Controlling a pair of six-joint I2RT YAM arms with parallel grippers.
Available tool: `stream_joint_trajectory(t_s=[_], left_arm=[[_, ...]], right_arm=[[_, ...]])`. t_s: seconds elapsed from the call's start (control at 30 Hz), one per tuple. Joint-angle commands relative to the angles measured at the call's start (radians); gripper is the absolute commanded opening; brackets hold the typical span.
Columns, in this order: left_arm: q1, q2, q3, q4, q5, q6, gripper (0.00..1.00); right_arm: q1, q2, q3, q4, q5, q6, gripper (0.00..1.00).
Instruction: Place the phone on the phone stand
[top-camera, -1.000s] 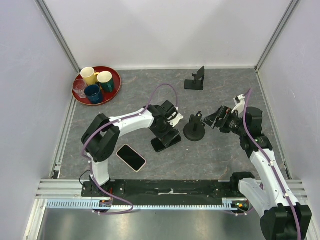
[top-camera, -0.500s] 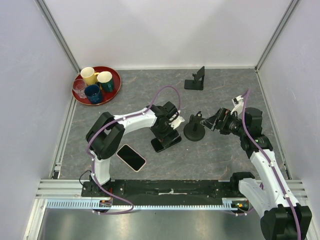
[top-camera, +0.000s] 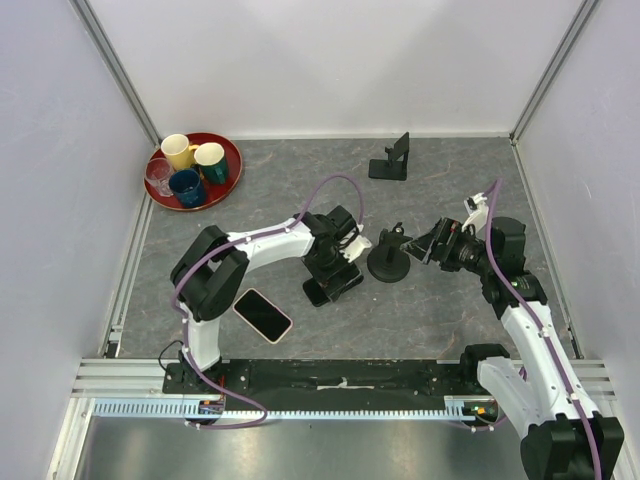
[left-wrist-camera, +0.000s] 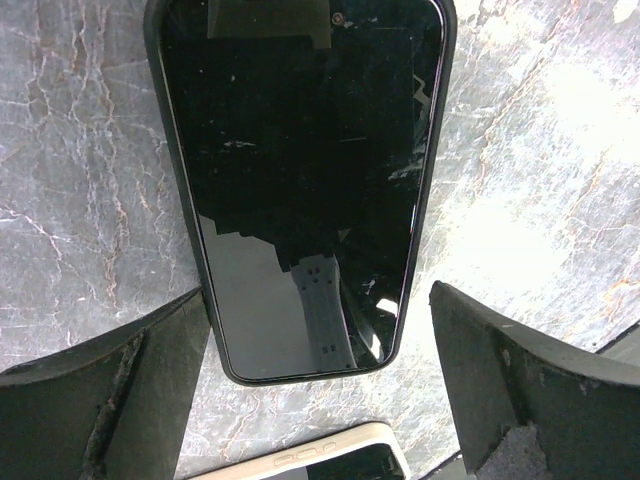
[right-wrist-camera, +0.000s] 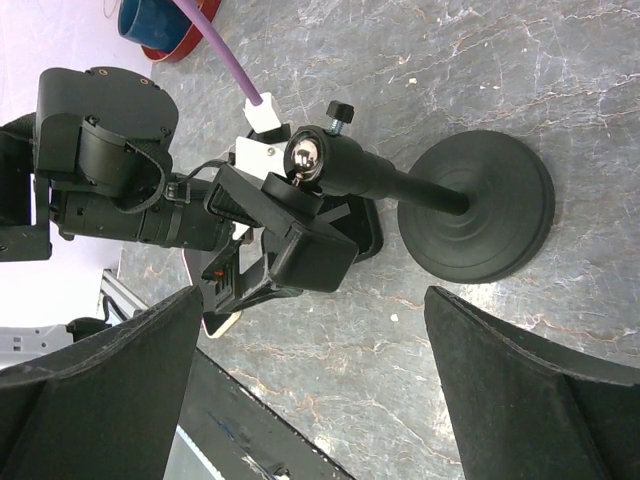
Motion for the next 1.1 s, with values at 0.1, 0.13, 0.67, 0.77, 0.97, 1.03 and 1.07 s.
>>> stream_joint_trajectory(t_s=[0.1, 0.13, 0.67, 0.77, 0.97, 1.03, 1.07], left_arm=[[-0.068, 0.037, -0.045, 0.005, -0.055, -0.049, 0.95], [-0.072, 0.041, -0.045, 0.005, -0.072, -0.059, 0.95], [-0.079, 0.083, -0.046, 0.027, -0.168, -0.204, 0.51], [-0.079, 0.058, -0.069, 0.045, -0.184, -0.244, 0.33], [-0.079, -0.024, -0.129, 0.073, -0.291, -0.356, 0.02], [-0.08, -0.083, -0.16, 0.089, -0.308, -0.388, 0.02], [-0.077, -0.106, -0.169, 0.096, -0.325, -0.402, 0.02]], right_arm=[[0.0, -0.033, -0.001, -0.005, -0.007, -0.015, 0.98], [0.0, -0.036, -0.001, -0.008, -0.005, -0.017, 0.98], [0.0, -0.056, -0.008, -0.032, 0.009, -0.021, 0.98], [0.0, -0.053, -0.011, -0.043, 0.01, -0.032, 0.98], [0.002, -0.028, 0.03, -0.131, 0.095, -0.119, 0.98], [0.0, -0.024, 0.056, -0.17, 0.127, -0.141, 0.98], [0.0, -0.022, 0.062, -0.178, 0.15, -0.15, 0.98]])
